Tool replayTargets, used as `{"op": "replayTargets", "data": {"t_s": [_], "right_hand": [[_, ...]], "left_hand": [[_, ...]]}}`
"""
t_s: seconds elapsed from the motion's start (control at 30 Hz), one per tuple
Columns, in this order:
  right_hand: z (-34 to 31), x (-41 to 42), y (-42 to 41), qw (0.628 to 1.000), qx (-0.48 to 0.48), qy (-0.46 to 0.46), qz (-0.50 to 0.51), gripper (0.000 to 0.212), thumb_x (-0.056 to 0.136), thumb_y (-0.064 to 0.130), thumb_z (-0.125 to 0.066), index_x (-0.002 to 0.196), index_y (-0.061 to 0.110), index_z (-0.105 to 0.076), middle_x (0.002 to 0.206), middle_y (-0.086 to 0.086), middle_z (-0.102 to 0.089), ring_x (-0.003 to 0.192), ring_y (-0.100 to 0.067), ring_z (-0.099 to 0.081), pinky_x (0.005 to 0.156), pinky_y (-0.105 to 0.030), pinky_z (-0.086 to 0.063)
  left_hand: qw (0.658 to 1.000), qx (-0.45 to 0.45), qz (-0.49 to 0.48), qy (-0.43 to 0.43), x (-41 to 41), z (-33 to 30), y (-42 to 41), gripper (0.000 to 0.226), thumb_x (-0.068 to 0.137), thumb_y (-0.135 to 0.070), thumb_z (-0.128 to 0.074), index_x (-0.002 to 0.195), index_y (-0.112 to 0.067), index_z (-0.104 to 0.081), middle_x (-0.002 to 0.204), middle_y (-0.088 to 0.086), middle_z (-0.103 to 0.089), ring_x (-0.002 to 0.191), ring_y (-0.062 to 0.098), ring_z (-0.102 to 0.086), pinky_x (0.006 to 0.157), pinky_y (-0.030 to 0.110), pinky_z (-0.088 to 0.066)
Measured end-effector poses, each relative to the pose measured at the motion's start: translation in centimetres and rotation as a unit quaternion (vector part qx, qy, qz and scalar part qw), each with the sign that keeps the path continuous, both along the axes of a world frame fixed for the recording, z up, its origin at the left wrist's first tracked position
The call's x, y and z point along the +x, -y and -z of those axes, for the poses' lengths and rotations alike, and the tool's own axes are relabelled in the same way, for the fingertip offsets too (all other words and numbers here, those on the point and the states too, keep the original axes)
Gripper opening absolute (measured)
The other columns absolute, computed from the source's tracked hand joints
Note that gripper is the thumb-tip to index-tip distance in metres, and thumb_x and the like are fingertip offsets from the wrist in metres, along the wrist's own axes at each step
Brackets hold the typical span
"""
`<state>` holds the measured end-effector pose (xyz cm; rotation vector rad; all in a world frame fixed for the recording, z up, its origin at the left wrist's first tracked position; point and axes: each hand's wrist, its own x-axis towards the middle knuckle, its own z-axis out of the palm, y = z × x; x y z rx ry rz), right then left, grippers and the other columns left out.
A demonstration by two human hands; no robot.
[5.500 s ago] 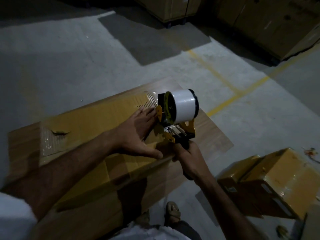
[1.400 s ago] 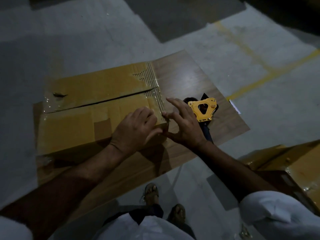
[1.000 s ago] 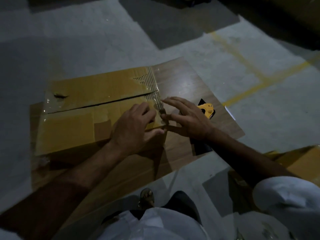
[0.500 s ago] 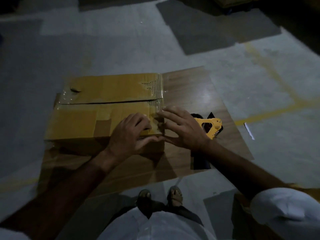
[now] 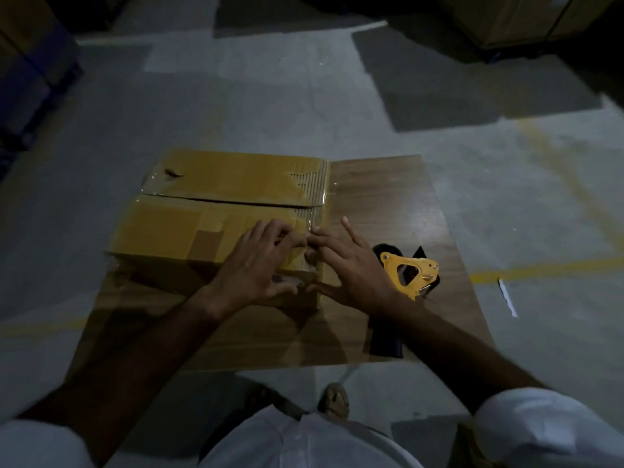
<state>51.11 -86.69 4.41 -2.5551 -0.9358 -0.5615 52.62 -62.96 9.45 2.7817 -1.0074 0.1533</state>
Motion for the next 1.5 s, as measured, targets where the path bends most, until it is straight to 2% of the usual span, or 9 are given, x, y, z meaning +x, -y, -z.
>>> {"op": "replayTargets", "data": {"t_s": [0.13, 0.33, 0.47, 0.57, 0.67, 0.83, 1.17, 1.37, 1.5], "right_hand": [[1.5, -1.5, -1.3, 0.999, 0.042, -0.009, 0.022, 0.053, 0.091, 0.043, -0.067, 0.128, 0.005, -0.061, 0.153, -0.011, -0.052, 0.153, -0.023, -0.033, 0.129, -0.053, -0.006], [1.3, -2.7, -3.3, 0.999, 0.027, -0.021, 0.011, 0.062, 0.094, 0.055, -0.069, 0.137, 0.013, -0.054, 0.156, -0.006, -0.048, 0.155, -0.021, -0.031, 0.129, -0.056, -0.009], [0.3, -4.3, -7.7, 0.999, 0.029, -0.046, -0.007, 0.07, 0.092, 0.06, -0.068, 0.143, 0.015, -0.053, 0.157, -0.006, -0.048, 0.151, -0.025, -0.037, 0.128, -0.057, -0.012], [0.2, -5.9, -10.9, 0.997, 0.051, -0.055, -0.018, 0.074, 0.089, 0.063, -0.066, 0.144, 0.014, -0.056, 0.155, -0.007, -0.051, 0.147, -0.025, -0.041, 0.129, -0.054, -0.011], [-0.9, -5.0, -11.0, 0.998, 0.032, -0.042, -0.044, 0.076, 0.085, 0.058, -0.063, 0.147, 0.014, -0.055, 0.152, -0.008, -0.053, 0.144, -0.026, -0.045, 0.128, -0.056, -0.004], [-1.9, -1.8, -7.5, 0.995, -0.052, -0.013, -0.079, 0.085, 0.086, 0.064, -0.066, 0.157, 0.022, -0.045, 0.155, -0.005, -0.05, 0.147, -0.025, -0.044, 0.125, -0.065, -0.006], [-2.6, -2.4, -13.1, 0.999, -0.042, -0.032, 0.01, 0.078, 0.084, 0.064, -0.065, 0.148, 0.02, -0.056, 0.143, -0.007, -0.058, 0.138, -0.028, -0.051, 0.127, -0.061, -0.003], [-3.4, -0.8, -13.2, 0.993, -0.085, -0.046, 0.067, 0.086, 0.085, 0.068, -0.063, 0.15, 0.013, -0.051, 0.151, -0.008, -0.054, 0.14, -0.027, -0.049, 0.128, -0.058, -0.003], [-2.7, -2.0, -12.0, 0.988, -0.106, -0.065, 0.091, 0.093, 0.089, 0.065, -0.061, 0.162, 0.013, -0.033, 0.169, -0.007, -0.03, 0.157, -0.023, -0.025, 0.128, -0.059, -0.006]], "left_hand": [[0.998, 0.063, -0.001, 0.019, -0.6, 0.4, -0.6, 0.103, 0.065, -0.044, -0.094, 0.146, -0.029, -0.033, 0.151, 0.007, -0.039, 0.121, 0.028, -0.046, 0.1, 0.045, -0.049], [0.996, 0.067, 0.05, 0.044, -0.8, -0.4, -3.5, 0.096, 0.059, -0.029, -0.097, 0.139, -0.032, -0.045, 0.149, 0.003, -0.043, 0.124, 0.025, -0.043, 0.096, 0.049, -0.05], [0.997, 0.059, 0.041, 0.033, -1.1, -0.8, -8.0, 0.092, 0.054, -0.012, -0.097, 0.131, -0.032, -0.052, 0.15, 0.0, -0.046, 0.13, 0.022, -0.041, 0.105, 0.05, -0.042], [1.0, -0.027, 0.015, -0.002, -3.2, 0.4, -10.5, 0.074, 0.069, -0.041, -0.091, 0.132, -0.029, -0.054, 0.157, -0.009, -0.041, 0.142, 0.012, -0.039, 0.117, 0.046, -0.031], [0.985, -0.142, -0.102, -0.001, -7.0, 2.5, -8.5, 0.082, 0.081, -0.065, -0.072, 0.146, -0.021, -0.049, 0.164, -0.008, -0.036, 0.153, 0.014, -0.029, 0.125, 0.041, -0.02], [0.954, -0.212, -0.207, 0.036, -7.3, 3.7, -4.0, 0.06, 0.081, -0.024, -0.082, 0.135, -0.009, -0.059, 0.153, 0.005, -0.052, 0.149, 0.027, -0.039, 0.127, 0.052, -0.02], [0.99, -0.136, -0.048, -0.003, -3.5, 3.3, -12.5, 0.068, 0.088, -0.018, -0.076, 0.15, -0.02, -0.047, 0.162, -0.004, -0.041, 0.155, 0.018, -0.027, 0.128, 0.049, -0.021], [0.992, -0.099, -0.063, 0.036, -1.4, 2.6, -17.9, 0.085, 0.078, 0.017, -0.07, 0.153, -0.017, -0.048, 0.163, -0.001, -0.04, 0.153, 0.021, -0.033, 0.127, 0.051, -0.02], [0.99, -0.11, -0.077, 0.05, -2.0, 2.5, -16.4, 0.078, 0.084, -0.017, -0.083, 0.154, -0.013, -0.046, 0.162, 0.004, -0.042, 0.151, 0.02, -0.038, 0.126, 0.046, -0.027]]}}
